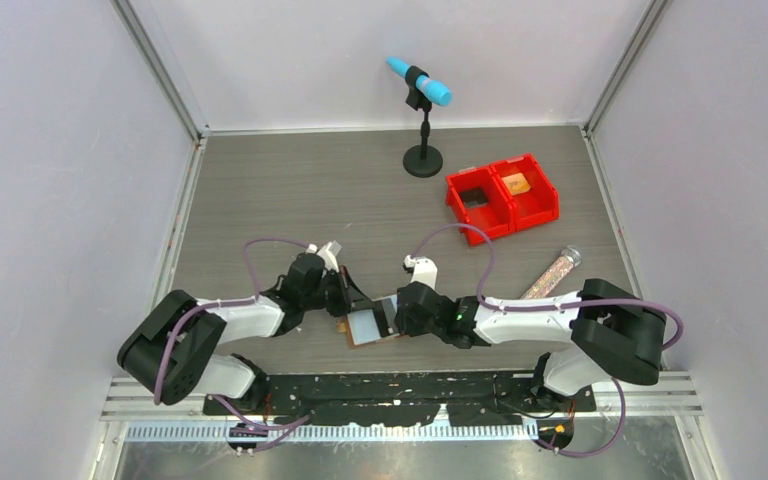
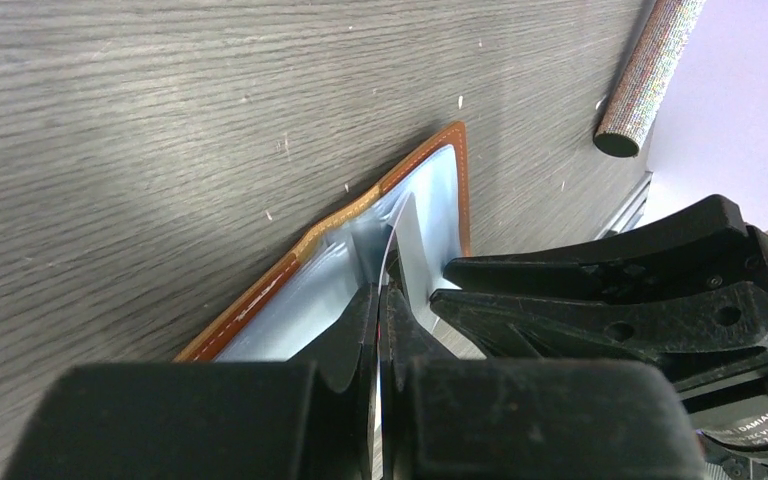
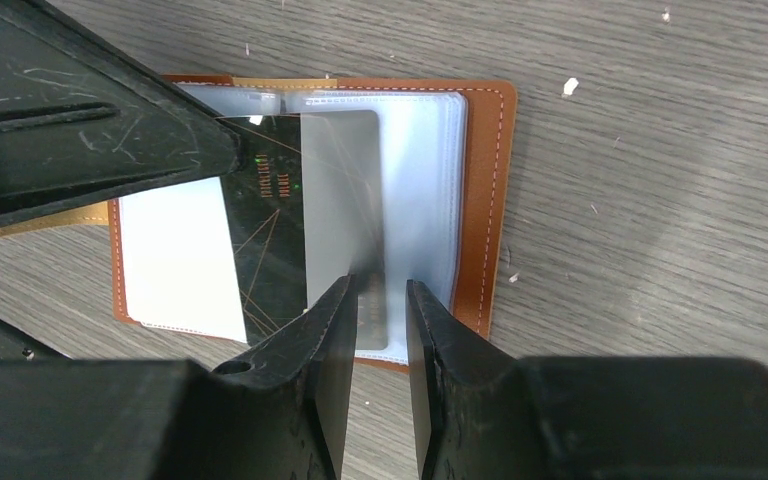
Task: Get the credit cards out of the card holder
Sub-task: Remove the credit card from the card holder.
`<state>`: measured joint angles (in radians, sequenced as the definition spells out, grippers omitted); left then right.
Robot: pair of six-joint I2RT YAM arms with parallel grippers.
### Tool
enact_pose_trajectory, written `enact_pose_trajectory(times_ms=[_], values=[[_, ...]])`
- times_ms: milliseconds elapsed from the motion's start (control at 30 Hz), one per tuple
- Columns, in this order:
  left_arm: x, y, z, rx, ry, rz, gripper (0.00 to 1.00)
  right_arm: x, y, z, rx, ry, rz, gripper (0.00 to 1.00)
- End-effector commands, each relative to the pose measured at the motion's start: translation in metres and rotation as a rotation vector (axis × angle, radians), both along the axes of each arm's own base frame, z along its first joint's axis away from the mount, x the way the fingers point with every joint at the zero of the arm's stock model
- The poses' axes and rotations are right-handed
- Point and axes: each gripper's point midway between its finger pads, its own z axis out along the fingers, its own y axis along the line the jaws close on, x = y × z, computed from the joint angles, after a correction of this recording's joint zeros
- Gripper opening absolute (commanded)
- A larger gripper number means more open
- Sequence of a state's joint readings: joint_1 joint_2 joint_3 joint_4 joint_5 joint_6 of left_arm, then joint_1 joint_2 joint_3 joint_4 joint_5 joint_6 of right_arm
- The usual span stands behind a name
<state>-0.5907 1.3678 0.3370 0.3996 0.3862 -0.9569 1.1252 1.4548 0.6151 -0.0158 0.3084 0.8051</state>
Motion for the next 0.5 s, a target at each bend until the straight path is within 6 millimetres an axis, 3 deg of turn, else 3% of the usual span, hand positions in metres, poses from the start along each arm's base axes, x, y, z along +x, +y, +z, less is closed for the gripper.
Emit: enact_pose_trajectory(times_ms=[0,167,467], values=[[-0.008,0.013,-0.007,0.057,0.004,-0.009,0.0,-0.004,-0.019,-0.01,-0.058,0.022,-0.016,0.32],[-0.011,0.022,-0.004,0.078,-0.004,-0.008,0.0,-0.005,-0.019,-0.008,-0.056,0.023,-0.012,0.32],[-0.012,0.039,0.02,0.107,-0.061,0.009,0.0,-0.003,-0.014,0.004,-0.034,0.005,0.007,0.32]])
